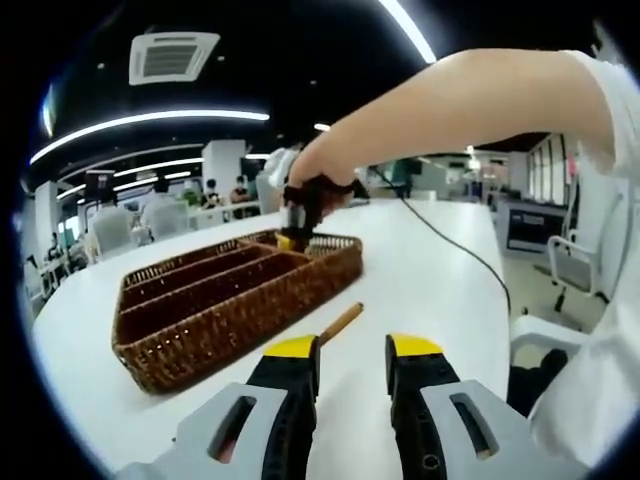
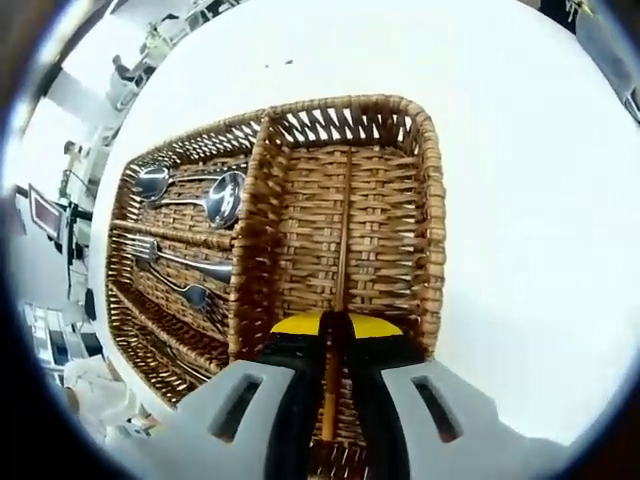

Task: Arrange the knives, forks, and spoons in their matching storage slots by inserting each utensil handle-first until every utensil is classified and aligned in the correct compartment

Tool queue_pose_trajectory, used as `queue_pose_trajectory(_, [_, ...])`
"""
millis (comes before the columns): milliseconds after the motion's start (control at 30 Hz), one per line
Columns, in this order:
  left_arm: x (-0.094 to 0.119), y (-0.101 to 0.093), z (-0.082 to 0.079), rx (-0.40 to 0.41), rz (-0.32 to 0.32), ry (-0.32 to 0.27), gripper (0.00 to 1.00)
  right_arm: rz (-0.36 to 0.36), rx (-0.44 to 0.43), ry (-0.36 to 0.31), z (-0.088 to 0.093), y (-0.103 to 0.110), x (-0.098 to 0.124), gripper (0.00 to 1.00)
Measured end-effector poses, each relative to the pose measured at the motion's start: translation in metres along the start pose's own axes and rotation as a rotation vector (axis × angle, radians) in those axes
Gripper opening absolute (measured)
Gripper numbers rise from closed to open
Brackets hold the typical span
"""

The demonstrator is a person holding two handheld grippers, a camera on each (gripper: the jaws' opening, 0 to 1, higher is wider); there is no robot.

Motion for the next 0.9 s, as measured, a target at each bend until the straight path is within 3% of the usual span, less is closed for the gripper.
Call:
queue_pose_trajectory(467, [-0.004,0.003,-0.001,-0.008,-0.013,0.012,0.25,0.023,0.101,-0.026,-0.011,0.001,0.019,0.08])
queue_pose_trajectory(533, [-0.004,0.005,0.000,-0.013,-0.022,0.021,0.25,0.001,0.229,-0.050,-0.019,0.005,0.026,0.11])
queue_pose_trajectory(667, [-0.003,0.010,-0.001,-0.016,-0.039,0.027,0.25,-0.024,0.300,-0.064,-0.015,0.010,0.034,0.13])
queue_pose_trajectory(900, [-0.001,0.022,0.000,-0.012,-0.077,0.034,0.25,-0.098,0.484,-0.162,-0.002,0.015,0.043,0.13])
Point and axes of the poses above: the point that each gripper's makers call its tool centre point, and the gripper's own axes: x roughly backward along the fingers, y roughly to its left, z roughly out of its underside, the point moved 5 cm from there along x, roughly backward along the fingers, and after that the axes turned 9 degrees about x, right-handed, at the moved point
